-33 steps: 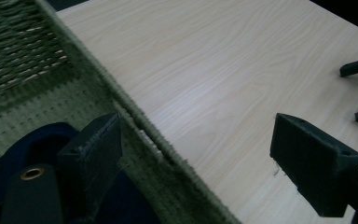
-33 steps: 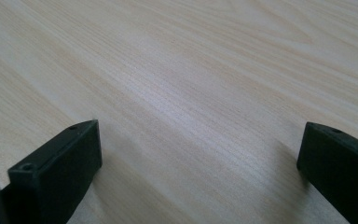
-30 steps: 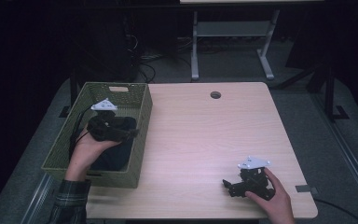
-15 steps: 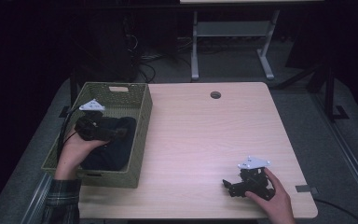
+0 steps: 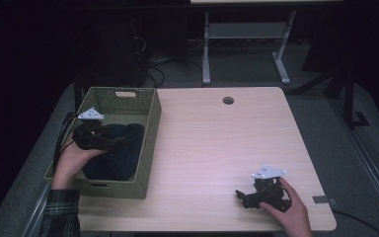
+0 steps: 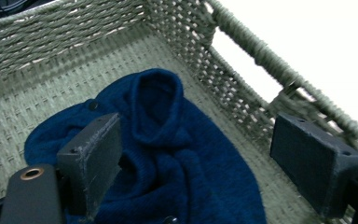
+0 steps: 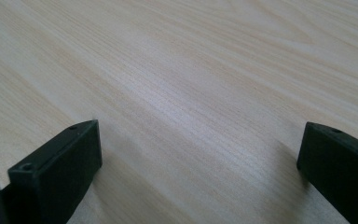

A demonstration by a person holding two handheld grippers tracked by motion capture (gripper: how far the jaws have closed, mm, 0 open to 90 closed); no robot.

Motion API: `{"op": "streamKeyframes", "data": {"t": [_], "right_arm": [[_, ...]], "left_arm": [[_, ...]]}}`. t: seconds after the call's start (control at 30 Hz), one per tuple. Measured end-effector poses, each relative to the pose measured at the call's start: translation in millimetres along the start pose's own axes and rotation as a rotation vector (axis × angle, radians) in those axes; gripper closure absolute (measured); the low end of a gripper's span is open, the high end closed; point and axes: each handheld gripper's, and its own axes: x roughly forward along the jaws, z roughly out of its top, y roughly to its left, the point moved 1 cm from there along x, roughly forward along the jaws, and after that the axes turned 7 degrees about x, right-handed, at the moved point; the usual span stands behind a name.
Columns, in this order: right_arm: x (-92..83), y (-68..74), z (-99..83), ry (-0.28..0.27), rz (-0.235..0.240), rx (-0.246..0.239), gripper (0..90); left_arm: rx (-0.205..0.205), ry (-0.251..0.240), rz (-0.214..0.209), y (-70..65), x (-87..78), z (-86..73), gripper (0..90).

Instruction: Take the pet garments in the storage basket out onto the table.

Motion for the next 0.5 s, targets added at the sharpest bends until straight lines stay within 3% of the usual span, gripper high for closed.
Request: {"op": "streamKeyframes", "data": {"t": [0.37, 0.5], "right_arm": [[0.0, 0.0, 0.0, 0.0, 0.0, 0.0, 0.0], [0.0, 0.0, 0.0, 0.0, 0.0, 0.0, 0.0]], "left_arm": [[0.009, 0.051, -0.003, 11.0, 15.9, -16.3, 16.1], [0.02, 0.103, -0.01, 11.6, 22.7, -20.6, 16.0]]}}
